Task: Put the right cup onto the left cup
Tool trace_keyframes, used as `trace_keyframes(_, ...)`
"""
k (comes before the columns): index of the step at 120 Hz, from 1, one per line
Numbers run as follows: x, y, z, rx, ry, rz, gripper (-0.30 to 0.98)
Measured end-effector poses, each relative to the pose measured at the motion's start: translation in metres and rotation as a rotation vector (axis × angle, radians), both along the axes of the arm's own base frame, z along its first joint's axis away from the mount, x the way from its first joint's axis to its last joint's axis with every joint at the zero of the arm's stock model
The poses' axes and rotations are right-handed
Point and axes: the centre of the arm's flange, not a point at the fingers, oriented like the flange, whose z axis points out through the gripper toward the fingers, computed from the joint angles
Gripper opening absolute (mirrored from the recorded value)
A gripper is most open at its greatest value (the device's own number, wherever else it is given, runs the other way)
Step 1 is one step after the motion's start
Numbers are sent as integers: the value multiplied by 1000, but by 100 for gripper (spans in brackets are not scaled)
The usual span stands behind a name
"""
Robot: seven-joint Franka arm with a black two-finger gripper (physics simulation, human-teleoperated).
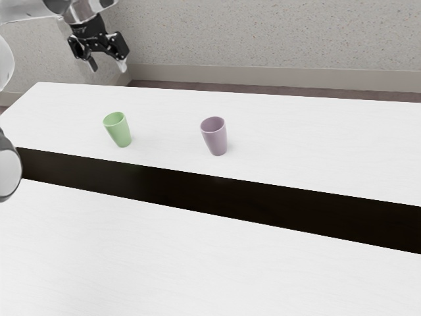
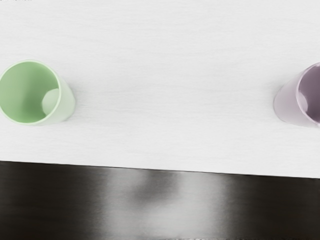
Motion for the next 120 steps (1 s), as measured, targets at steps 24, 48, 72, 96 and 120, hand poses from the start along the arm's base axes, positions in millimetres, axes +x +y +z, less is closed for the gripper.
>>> trace_keyframes(24,17,-34,-26,52,33,-89,66)
trace_keyframes(48,78,-102,-109,58,45,-216,67)
trace_keyframes(72,109,-181,-204,33,73,-314,67)
trace_keyframes(96,120,-209,-226,13,52,-323,67)
trace_keyframes(120,124,-215,-241,-7,54,-305,67)
